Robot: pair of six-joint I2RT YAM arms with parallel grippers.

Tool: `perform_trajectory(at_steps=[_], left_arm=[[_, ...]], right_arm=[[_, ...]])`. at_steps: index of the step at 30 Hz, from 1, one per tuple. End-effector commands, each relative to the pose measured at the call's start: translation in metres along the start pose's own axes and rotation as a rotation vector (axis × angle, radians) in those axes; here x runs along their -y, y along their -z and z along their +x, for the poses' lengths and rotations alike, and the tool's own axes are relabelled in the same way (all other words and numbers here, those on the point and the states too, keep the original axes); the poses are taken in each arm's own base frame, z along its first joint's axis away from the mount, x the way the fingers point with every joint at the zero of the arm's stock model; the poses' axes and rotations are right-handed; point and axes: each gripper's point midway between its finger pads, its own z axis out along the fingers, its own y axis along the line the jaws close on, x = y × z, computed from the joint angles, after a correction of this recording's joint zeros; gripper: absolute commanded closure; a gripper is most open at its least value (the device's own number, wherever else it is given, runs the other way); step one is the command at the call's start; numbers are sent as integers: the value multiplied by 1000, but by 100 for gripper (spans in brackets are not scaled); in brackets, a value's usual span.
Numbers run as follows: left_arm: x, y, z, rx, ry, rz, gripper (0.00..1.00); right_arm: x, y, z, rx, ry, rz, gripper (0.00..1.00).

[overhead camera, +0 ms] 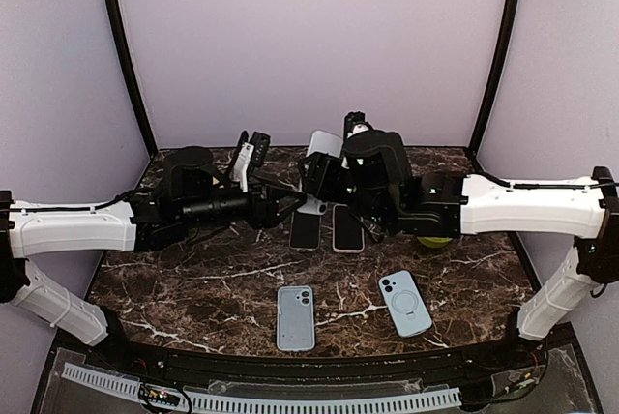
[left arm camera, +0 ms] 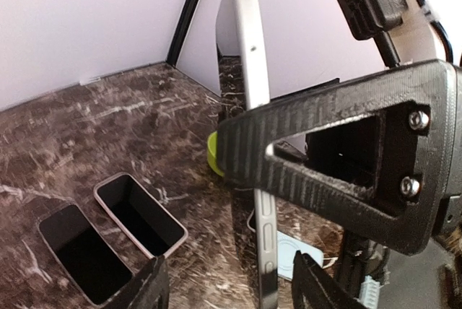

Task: Put the phone into the phone case
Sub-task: Pass from the right arm to the left

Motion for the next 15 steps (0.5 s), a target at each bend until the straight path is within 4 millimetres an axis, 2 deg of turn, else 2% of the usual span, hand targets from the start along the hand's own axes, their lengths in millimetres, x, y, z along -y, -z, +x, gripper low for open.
perform_trajectory(at_steps=[1, 6, 8, 10, 11, 13, 14, 15], left_arm=[[2, 5, -29, 94, -83, -34, 44], [3, -2, -24, 67, -99, -19, 64], [5, -3, -24, 63, -108, -8, 67], [7, -5, -22, 52, -119, 9, 67], [9, -6, -21, 48, -122, 17, 62], [7, -7, -20, 38, -117, 10, 60], [6, -7, -20, 36, -117, 8, 62], [6, -7, -20, 39, -117, 5, 67]], right_arm=[[-34, 5, -31, 106, -54, -94, 76], [-45, 7, -31, 104, -36, -134, 76], [-46, 6, -29, 99, -33, -136, 76], [-46, 5, -28, 95, -32, -137, 77], [-46, 5, -28, 94, -33, -140, 76], [-48, 5, -26, 89, -33, -149, 76], [-49, 4, -26, 87, -33, -153, 77], [-49, 4, -25, 85, -32, -154, 77]])
